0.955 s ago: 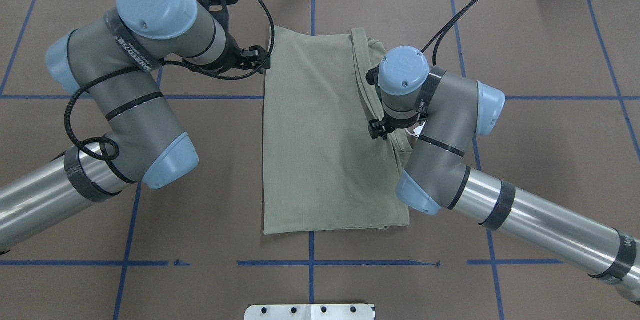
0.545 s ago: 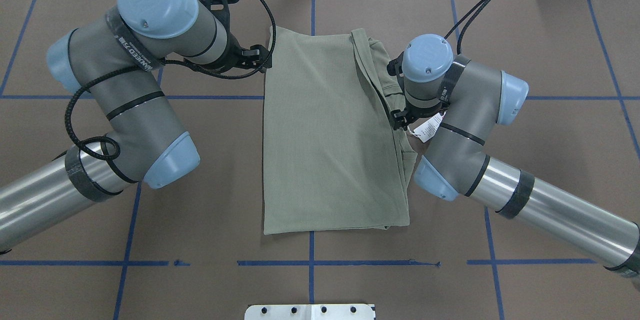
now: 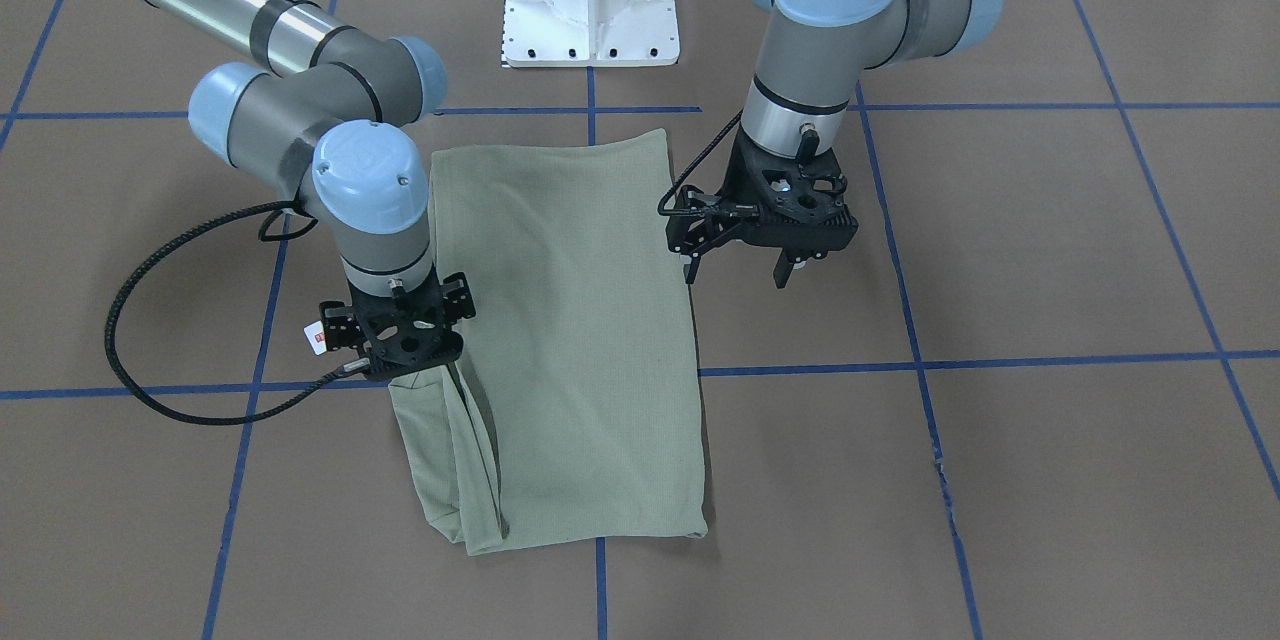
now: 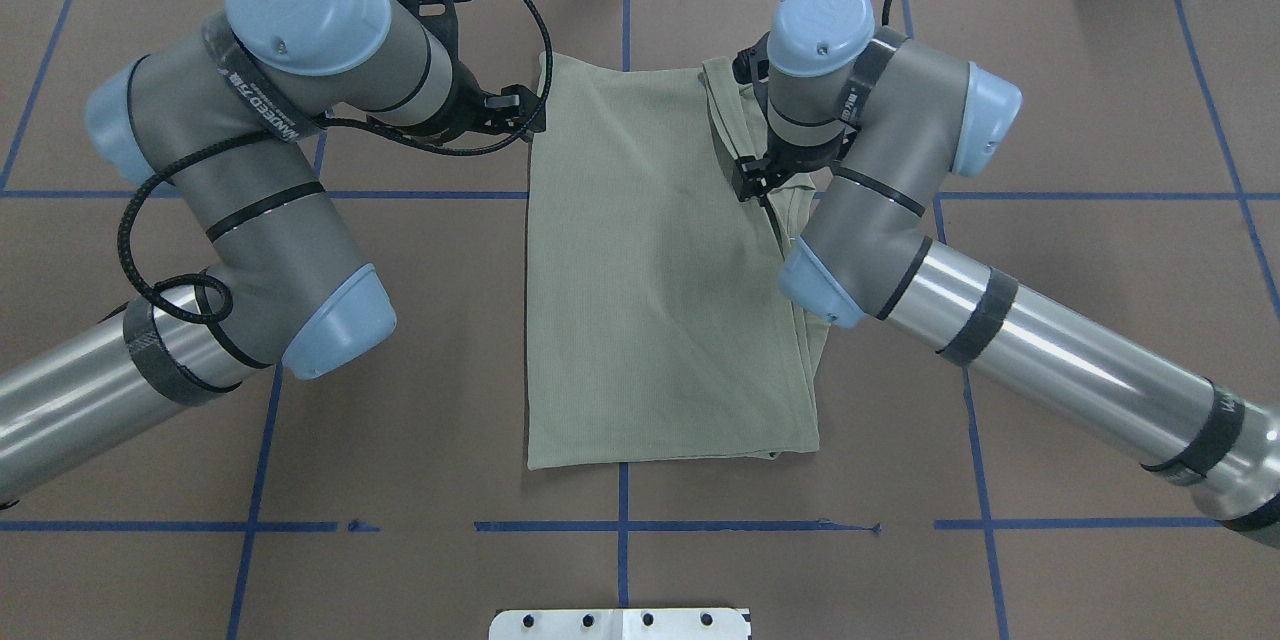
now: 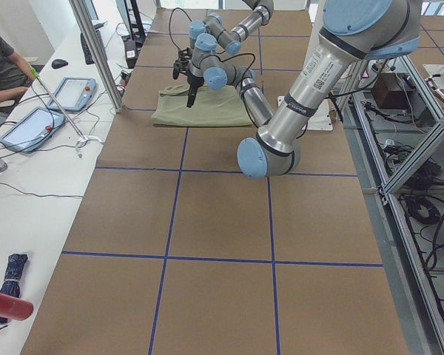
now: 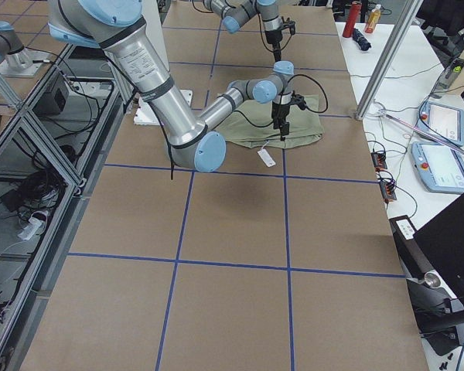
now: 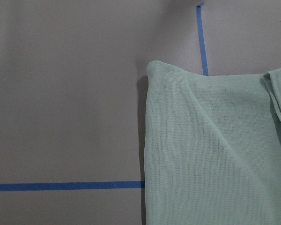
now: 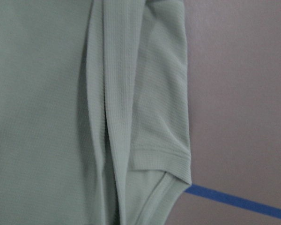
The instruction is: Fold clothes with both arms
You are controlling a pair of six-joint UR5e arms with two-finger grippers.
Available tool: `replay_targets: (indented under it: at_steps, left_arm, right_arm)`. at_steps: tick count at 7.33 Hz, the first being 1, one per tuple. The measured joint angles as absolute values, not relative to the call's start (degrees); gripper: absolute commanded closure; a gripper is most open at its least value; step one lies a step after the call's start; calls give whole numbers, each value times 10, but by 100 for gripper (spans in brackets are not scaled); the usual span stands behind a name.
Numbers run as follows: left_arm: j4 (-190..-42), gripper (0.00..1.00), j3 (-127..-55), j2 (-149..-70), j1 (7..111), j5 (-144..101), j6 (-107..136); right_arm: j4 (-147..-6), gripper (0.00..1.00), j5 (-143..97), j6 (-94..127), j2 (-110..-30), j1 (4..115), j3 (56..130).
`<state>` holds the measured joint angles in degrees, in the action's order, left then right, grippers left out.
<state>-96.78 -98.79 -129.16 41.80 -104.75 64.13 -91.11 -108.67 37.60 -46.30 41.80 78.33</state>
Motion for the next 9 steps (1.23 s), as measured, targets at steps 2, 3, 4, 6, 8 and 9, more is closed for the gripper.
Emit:
replay_targets:
  at_steps: [2, 3, 4, 6, 8, 9]
  left_arm:
    - [-969, 0, -999, -1289, 420, -1045, 639]
    - [-969, 0, -1006, -1289, 421, -1044, 638]
    - [-969, 0, -1014, -1289, 422, -1044, 638]
    - [-969, 0, -1021, -1289, 422, -1044, 637]
    - [-969, 0, -1022, -1288, 422, -1045, 636]
    - [-969, 0, -1022, -1288, 422, -1045, 636]
  right_arm:
    - [-814, 0, -1087, 375, -407, 425, 653]
    - [-794, 0, -1086, 373, -388, 430, 613]
    - [-785, 0, -1086, 370, -376, 433, 588]
    - [-781, 0, -1086, 365, -367, 439, 567]
    - [-781, 0, -1088, 348, -366, 451, 562]
    - [-781, 0, -1089, 337, -367, 458, 556]
